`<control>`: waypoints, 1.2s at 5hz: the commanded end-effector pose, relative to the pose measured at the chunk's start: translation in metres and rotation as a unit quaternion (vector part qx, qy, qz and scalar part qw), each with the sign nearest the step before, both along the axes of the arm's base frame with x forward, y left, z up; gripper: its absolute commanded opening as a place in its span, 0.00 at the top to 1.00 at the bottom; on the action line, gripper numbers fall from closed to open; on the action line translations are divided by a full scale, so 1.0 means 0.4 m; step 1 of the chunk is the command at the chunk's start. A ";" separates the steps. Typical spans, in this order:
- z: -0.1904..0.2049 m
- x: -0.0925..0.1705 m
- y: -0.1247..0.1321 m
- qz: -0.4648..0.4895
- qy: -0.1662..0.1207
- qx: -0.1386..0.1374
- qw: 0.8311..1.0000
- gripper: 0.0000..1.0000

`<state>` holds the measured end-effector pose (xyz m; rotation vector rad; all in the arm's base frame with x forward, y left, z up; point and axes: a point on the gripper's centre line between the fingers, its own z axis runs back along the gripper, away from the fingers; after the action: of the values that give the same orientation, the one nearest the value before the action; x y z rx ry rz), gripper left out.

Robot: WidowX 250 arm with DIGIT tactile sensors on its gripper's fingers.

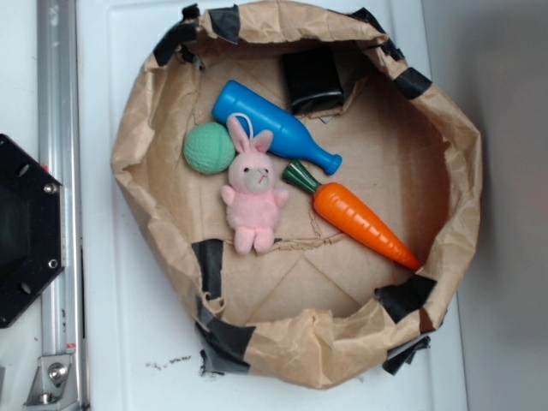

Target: Grab the black box.

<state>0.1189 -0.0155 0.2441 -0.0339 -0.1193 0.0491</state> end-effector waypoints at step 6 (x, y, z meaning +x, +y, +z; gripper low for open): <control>-0.267 0.319 0.166 0.259 -0.018 0.021 0.965 0.00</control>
<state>0.2474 0.0375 0.1292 0.0416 -0.1330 0.5353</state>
